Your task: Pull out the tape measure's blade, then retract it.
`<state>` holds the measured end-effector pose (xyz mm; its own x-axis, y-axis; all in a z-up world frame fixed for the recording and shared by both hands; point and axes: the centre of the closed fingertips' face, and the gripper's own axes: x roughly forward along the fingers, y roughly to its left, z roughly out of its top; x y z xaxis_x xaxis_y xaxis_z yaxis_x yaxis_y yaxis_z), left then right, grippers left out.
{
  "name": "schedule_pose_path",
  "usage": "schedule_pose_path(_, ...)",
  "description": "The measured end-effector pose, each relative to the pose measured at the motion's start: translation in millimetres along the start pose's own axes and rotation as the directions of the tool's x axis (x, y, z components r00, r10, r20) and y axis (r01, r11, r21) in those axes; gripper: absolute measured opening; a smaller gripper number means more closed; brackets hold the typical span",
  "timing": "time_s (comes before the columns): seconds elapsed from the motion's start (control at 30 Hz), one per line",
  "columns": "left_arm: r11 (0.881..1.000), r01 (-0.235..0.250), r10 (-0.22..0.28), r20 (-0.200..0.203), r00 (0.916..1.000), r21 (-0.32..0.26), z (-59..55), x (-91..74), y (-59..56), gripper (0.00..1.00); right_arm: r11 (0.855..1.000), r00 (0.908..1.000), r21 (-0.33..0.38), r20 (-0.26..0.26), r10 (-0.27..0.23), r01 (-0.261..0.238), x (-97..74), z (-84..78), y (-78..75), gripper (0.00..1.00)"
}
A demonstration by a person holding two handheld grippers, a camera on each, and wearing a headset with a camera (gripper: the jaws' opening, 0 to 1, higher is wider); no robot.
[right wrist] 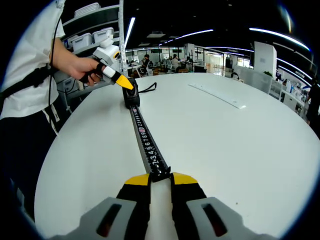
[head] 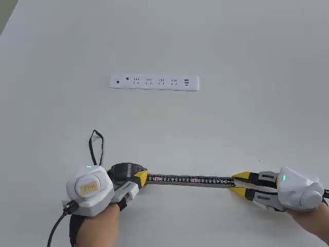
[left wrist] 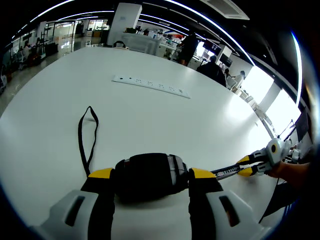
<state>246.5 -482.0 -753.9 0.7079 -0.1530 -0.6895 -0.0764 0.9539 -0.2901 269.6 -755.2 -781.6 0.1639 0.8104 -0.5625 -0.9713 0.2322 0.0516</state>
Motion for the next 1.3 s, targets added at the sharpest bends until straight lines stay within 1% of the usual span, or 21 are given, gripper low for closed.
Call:
schedule_pose_path(0.2, 1.000, -0.002, 0.002, -0.001, 1.0000, -0.001, 0.7, -1.5, -1.4, 0.57, 1.000, 0.9999, -0.007, 0.011, 0.009, -0.009, 0.6, 0.9, 0.6, 0.14)
schedule_pose_path(0.3, 1.000, -0.002, 0.002, -0.002, 1.0000, 0.000, 1.1, -2.0, -1.8, 0.57, 1.000, 0.9997, 0.006, 0.021, 0.015, -0.015, 0.6, 1.6, 0.0, 0.14)
schedule_pose_path(0.43, 1.000, -0.004, 0.004, -0.004, 1.0000, 0.001, 1.0, -1.7, -1.6, 0.57, 1.000, 0.9994, 0.004, 0.027, 0.022, -0.022, 0.6, 1.6, -0.7, 0.13)
schedule_pose_path(0.63, 1.000, -0.012, 0.012, -0.006, 0.9999, 0.000, 0.9, -2.4, -2.2, 0.57, 1.000, 0.9994, -0.002, 0.025, 0.023, -0.023, 0.7, 2.0, -0.2, 0.13)
schedule_pose_path(0.73, 1.000, -0.016, 0.016, -0.014, 0.9998, 0.005, 0.7, -2.4, -2.3, 0.57, 1.000, 0.9994, 0.003, 0.025, 0.022, -0.022, 0.6, 1.8, -0.6, 0.13)
schedule_pose_path(1.2, 1.000, -0.030, 0.030, -0.038, 0.9988, -0.004, -0.3, -1.7, -0.8, 0.56, 1.000, 0.9995, 0.002, 0.027, 0.016, -0.016, -0.1, 1.6, -0.5, 0.12)
schedule_pose_path(1.3, 0.999, -0.038, 0.038, -0.035, 0.9987, -0.007, -0.4, -1.8, -0.3, 0.56, 1.000, 0.9994, 0.000, 0.029, 0.018, -0.018, -0.2, 1.0, -0.6, 0.12)
